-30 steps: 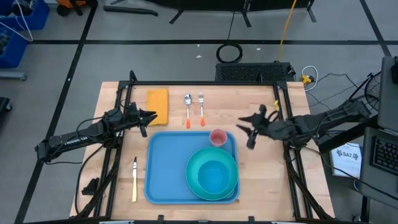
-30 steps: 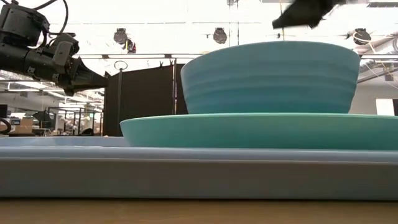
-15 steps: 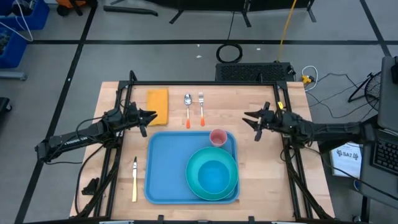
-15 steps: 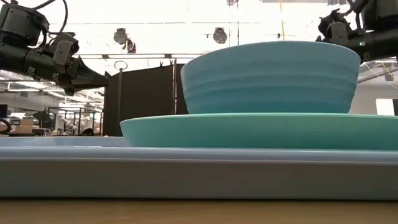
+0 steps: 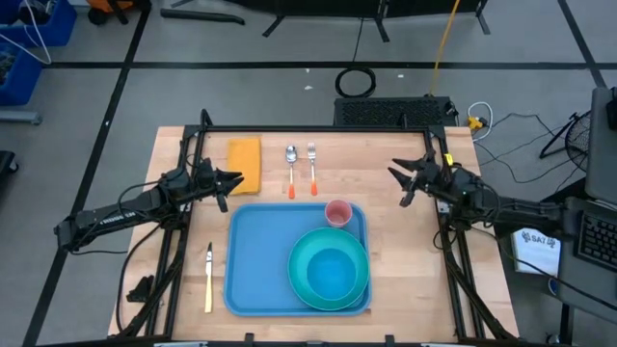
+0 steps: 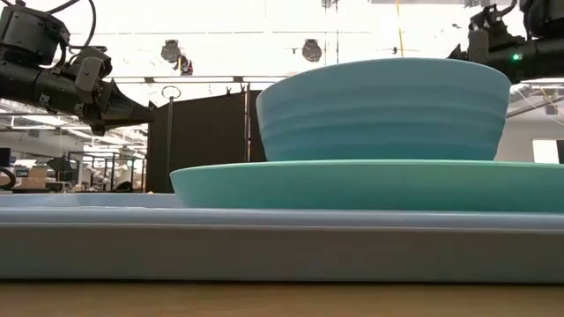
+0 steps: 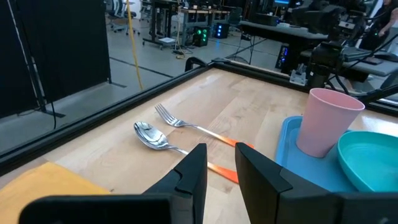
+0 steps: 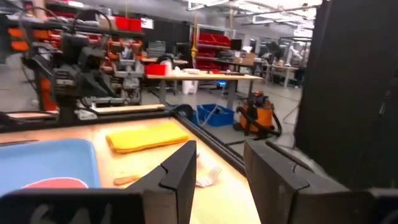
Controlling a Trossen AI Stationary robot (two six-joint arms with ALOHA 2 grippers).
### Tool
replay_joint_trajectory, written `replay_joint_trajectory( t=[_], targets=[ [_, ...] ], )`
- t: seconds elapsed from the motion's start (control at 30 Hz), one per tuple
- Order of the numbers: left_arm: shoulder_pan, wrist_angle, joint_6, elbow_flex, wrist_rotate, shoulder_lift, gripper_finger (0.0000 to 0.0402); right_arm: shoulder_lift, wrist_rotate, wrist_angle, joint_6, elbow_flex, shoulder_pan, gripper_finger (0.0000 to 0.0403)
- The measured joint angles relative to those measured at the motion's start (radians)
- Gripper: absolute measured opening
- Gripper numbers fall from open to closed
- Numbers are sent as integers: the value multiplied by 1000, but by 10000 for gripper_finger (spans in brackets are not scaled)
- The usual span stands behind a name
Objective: Set up tray
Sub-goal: Put the yellow napkin on the blue tray
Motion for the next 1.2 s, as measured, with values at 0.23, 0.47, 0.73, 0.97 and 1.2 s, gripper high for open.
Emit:
replay_joint_trajectory(
  t=[0.23,0.47,0.73,0.97,1.2],
  targets=[
    [0,0,-2,0,0,0,88,-99,53,8,0,-86,0,125],
    [0,0,-2,0,-1,0,88,-163,41,11,1,-157,0,125],
    [0,-40,-164,0,-22,0,88,-160,23,20,13,-162,1,125],
    [21,-230,-432,57,-105,79,88,-160,24,18,20,-164,1,125],
    [63,-683,-704,196,-120,243,88,-160,24,13,91,-165,1,125]
  ],
)
